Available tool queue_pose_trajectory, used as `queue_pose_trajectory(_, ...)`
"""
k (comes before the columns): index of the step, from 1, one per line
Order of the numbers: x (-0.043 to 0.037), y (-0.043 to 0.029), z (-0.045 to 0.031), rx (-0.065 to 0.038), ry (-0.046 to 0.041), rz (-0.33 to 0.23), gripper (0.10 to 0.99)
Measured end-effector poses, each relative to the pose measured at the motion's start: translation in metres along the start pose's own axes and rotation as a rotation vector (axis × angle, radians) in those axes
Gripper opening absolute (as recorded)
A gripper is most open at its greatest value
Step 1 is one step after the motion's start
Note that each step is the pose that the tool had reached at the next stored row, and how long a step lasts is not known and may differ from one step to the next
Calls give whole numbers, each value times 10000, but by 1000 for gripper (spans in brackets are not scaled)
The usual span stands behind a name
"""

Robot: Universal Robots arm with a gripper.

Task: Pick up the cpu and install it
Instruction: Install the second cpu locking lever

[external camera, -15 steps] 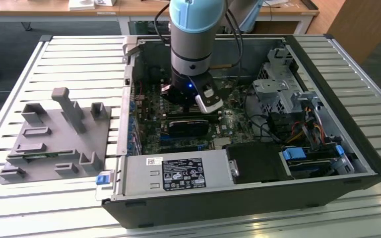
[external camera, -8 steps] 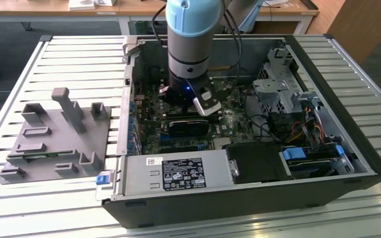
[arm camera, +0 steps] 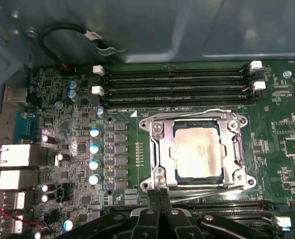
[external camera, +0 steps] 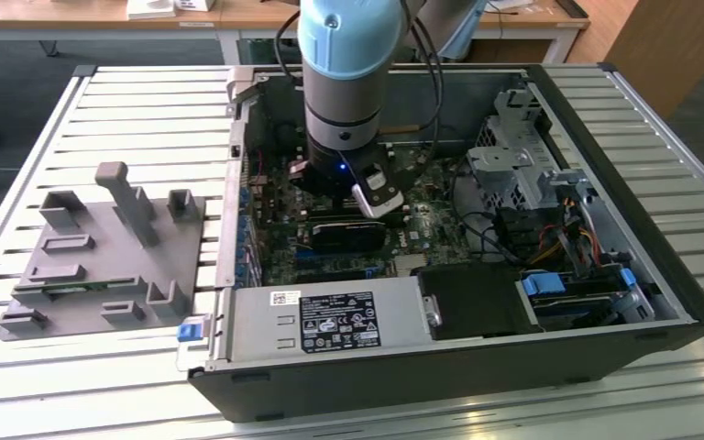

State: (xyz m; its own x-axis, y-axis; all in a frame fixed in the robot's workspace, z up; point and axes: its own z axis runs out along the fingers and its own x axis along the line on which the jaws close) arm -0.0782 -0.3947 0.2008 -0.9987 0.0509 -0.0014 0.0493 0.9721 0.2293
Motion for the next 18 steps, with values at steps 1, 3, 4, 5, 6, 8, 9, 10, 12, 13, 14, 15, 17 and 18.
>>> queue_pose_trajectory(1, 2, -2, 6, -39, -3, -4, 106)
queue_pose_trajectory(3, 9, -5, 21, -139, -12, -9, 106)
queue_pose_trajectory(4, 10, -7, 29, -183, -16, -13, 106)
queue_pose_trajectory(5, 11, -9, 38, -219, -20, -16, 106)
queue_pose_trajectory(6, 12, -11, 45, -249, -24, -20, 106)
queue_pose_trajectory(8, 29, -15, 55, -301, -36, -29, 106)
queue_pose_trajectory(9, 47, -16, 58, -333, -44, -35, 106)
queue_pose_trajectory(10, 69, -18, 61, -369, -52, -42, 106)
queue_pose_trajectory(12, 95, -21, 67, -423, -62, -48, 106)
queue_pose_trajectory(13, 100, -22, 71, -447, -66, -50, 106)
queue_pose_trajectory(14, 101, -23, 76, -472, -68, -52, 106)
queue_pose_trajectory(15, 102, -24, 81, -496, -70, -54, 106)
queue_pose_trajectory(17, 105, -26, 91, -550, -71, -53, 106)
queue_pose_trajectory(18, 105, -26, 97, -573, -71, -53, 106)
